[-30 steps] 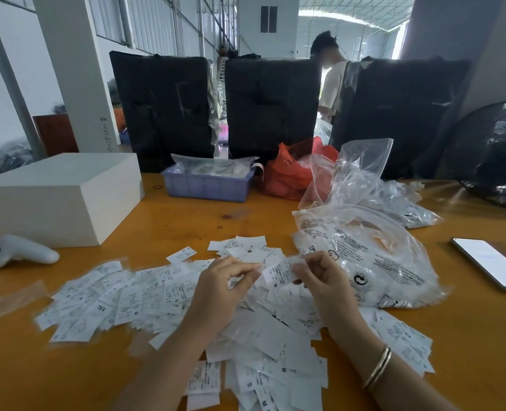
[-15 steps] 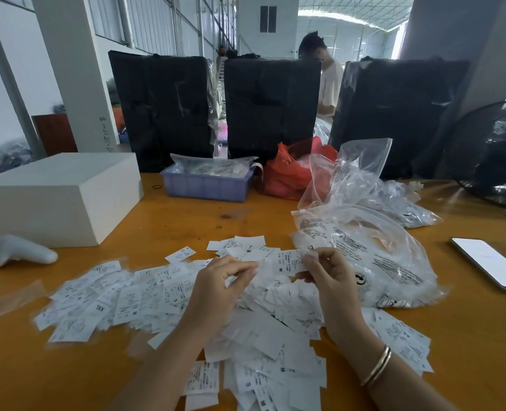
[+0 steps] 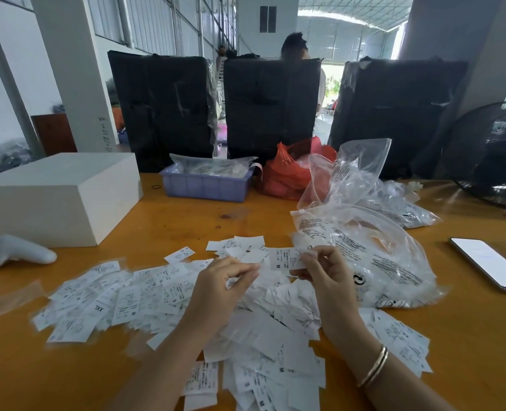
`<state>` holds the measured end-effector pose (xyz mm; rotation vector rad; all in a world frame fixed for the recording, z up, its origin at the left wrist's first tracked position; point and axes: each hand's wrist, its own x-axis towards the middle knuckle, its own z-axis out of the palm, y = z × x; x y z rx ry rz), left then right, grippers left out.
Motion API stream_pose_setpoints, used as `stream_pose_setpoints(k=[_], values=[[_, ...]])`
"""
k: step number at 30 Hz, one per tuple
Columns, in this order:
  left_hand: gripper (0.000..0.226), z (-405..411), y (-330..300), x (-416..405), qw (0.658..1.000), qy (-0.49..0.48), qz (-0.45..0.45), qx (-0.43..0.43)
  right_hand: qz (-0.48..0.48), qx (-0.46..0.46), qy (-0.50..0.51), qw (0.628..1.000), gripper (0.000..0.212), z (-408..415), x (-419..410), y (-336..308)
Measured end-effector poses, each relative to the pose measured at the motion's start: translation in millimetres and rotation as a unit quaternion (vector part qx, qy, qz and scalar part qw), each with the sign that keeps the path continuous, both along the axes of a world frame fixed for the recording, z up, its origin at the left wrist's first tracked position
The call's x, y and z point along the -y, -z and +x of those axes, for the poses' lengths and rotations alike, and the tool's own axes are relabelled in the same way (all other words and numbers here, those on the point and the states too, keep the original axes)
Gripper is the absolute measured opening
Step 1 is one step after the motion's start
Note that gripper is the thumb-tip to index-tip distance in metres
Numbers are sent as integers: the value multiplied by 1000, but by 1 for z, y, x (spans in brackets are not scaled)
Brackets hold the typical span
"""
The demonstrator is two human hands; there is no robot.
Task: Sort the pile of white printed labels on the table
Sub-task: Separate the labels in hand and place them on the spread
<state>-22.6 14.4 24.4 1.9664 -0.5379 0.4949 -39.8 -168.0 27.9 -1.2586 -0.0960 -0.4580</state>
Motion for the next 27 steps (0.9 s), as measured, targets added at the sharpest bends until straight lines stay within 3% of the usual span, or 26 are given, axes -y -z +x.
stream_pose_setpoints(k=[11,16,23,27], values=[[37,1,1,-2,1000,4,-13,-11,-96,-4,-37,995,8,1,-1,7],[13,0,0,-2,999,16,-19,-49,-173,-3,-36,984,8,1,-1,11],[19,-4,1,3,992,63,-30,-101,-248,3,-41,968,6,1,-8,14],[23,-3,1,5,993,29,-47,-100,-255,6,12,967,26,-2,-10,14]])
